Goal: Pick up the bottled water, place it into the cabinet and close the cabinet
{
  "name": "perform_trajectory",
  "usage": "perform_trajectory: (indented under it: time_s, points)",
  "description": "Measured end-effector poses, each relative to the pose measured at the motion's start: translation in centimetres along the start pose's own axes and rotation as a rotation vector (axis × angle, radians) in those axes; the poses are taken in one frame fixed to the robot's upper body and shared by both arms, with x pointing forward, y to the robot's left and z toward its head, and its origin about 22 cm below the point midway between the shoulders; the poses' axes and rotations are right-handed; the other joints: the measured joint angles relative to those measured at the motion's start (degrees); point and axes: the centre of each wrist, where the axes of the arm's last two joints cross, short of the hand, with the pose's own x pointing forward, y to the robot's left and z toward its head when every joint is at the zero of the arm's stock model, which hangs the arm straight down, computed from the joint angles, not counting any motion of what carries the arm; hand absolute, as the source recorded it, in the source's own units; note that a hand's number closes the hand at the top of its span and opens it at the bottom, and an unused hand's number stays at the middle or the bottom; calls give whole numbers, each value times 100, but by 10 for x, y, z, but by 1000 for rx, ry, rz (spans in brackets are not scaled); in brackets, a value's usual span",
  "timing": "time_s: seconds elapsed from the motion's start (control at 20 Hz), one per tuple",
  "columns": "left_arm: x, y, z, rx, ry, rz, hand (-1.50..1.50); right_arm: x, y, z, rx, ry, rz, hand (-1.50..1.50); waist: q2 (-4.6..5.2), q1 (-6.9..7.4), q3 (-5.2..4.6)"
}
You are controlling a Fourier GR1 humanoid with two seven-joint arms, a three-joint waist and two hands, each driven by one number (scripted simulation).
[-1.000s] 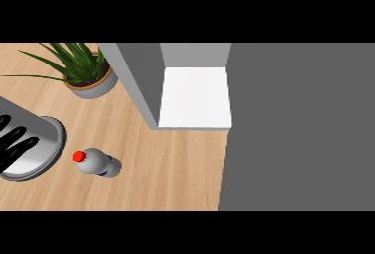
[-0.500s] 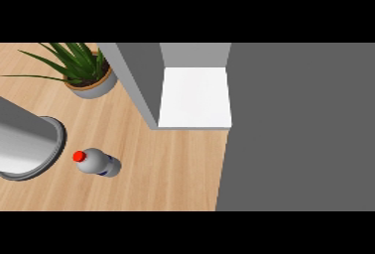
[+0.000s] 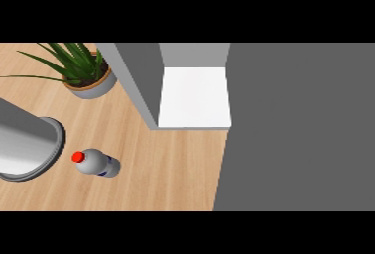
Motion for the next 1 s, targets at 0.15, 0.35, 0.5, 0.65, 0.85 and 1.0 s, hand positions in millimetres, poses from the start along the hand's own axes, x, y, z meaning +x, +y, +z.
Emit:
perform_trajectory:
  time_s: [0.15, 0.35, 0.5, 0.65, 0.85, 1.0]
  points:
    - [-4, 2, -2, 10, 0, -13, -150, 3, -2, -3, -7, 0, 13, -150, 4, -16, -1]
    - [-11, 0, -8, 18, 2, -32, -150, 2, 2, -2, 2, -1, 0, -150, 6, -29, 0]
    - [-19, 2, -12, 21, 8, -39, -150, 4, 5, -3, 7, 5, -10, -150, 6, -42, -1]
    - [-22, 8, -17, 36, 22, -41, -150, 4, 5, -3, 5, 8, 1, -150, 8, -53, 0]
    - [-40, 17, -30, 60, 33, -39, -150, 4, 6, -4, 9, 11, 5, -150, 13, -65, 0]
    - [-53, 26, -44, 82, 51, -49, -150, 4, 6, -4, 13, 10, 6, -150, 17, -80, -1]
